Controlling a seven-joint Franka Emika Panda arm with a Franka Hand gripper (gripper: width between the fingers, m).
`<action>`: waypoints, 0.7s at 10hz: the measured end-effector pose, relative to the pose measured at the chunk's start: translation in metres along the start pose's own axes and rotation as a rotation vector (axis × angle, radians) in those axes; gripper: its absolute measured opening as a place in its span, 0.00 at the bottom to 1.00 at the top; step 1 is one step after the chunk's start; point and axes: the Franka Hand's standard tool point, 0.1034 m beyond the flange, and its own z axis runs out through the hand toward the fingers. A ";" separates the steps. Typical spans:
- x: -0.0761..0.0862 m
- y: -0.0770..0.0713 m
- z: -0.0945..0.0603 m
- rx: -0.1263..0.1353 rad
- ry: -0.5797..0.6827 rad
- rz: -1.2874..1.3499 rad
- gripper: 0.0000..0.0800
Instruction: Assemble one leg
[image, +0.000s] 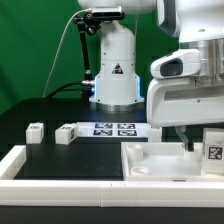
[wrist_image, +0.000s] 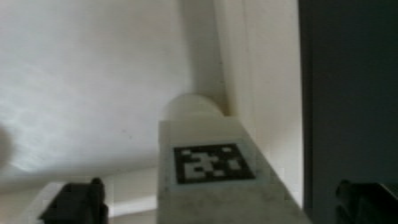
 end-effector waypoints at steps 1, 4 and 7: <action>0.000 0.000 0.000 0.000 0.000 0.007 0.80; 0.000 0.002 0.000 -0.003 0.000 0.008 0.36; 0.000 0.004 -0.002 -0.003 -0.016 0.093 0.36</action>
Offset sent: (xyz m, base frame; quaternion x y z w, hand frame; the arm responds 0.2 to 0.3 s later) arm 0.0000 0.0000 0.0000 0.0000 0.0000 0.0000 1.0000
